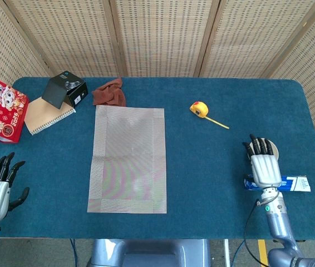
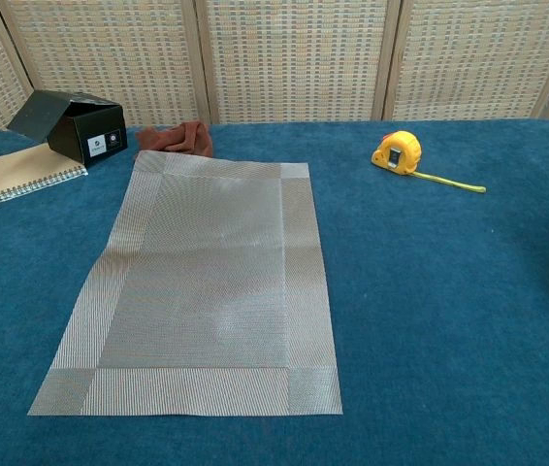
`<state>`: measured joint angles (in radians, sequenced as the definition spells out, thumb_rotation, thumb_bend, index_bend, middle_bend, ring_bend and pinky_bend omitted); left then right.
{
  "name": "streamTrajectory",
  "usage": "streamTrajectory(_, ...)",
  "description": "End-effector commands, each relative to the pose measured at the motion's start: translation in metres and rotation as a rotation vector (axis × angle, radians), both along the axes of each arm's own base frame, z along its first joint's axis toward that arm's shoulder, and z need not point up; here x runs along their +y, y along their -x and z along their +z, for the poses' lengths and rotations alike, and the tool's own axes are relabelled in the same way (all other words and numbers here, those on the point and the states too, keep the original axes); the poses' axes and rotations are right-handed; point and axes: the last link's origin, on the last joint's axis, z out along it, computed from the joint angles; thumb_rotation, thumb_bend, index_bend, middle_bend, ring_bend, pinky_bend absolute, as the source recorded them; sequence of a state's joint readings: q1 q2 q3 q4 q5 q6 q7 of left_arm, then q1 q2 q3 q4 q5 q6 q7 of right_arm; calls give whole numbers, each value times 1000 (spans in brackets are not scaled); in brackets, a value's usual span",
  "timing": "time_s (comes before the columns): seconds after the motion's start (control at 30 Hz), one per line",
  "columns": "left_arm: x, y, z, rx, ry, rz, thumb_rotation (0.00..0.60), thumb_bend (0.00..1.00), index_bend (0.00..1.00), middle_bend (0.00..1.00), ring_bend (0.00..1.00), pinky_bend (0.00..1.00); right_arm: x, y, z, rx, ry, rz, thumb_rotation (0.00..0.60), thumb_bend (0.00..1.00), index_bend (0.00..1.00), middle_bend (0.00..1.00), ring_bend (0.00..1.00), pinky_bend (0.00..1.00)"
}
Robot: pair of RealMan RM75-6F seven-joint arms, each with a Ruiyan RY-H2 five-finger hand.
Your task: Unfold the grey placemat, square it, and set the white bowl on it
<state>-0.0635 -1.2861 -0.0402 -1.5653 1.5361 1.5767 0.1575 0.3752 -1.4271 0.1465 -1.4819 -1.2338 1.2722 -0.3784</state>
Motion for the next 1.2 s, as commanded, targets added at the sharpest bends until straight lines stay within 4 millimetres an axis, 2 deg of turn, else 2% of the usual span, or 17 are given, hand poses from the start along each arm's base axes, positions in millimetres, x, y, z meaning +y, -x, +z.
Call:
streamTrajectory(0.03,-1,-1,2,-6,-3,-5,600,322,162,0,0,0,13,-16,-18,-13,-68,54,600,112,186,0,0,0)
streamTrajectory(0.4,-1,0,8,-26,-16,-3,600,321,162,0,0,0,25,-72,-88,-145,-283,205,600,112,225,0,0,0)
streamTrajectory(0.63,1,3,13,-42,-23,10,600,321,162,0,0,0,35,-95,-125,-168,-388,235,600,102,216,0,0,0)
streamTrajectory(0.9,2,5,11,-38,-7,16,600,322,162,0,0,0,44,-111,-145,-232,-466,216,600,90,180,0,0,0)
streamTrajectory(1.2,2,4,9,-39,-8,15,600,322,163,0,0,0,48,-119,-150,-252,-489,211,600,84,172,0,0,0)
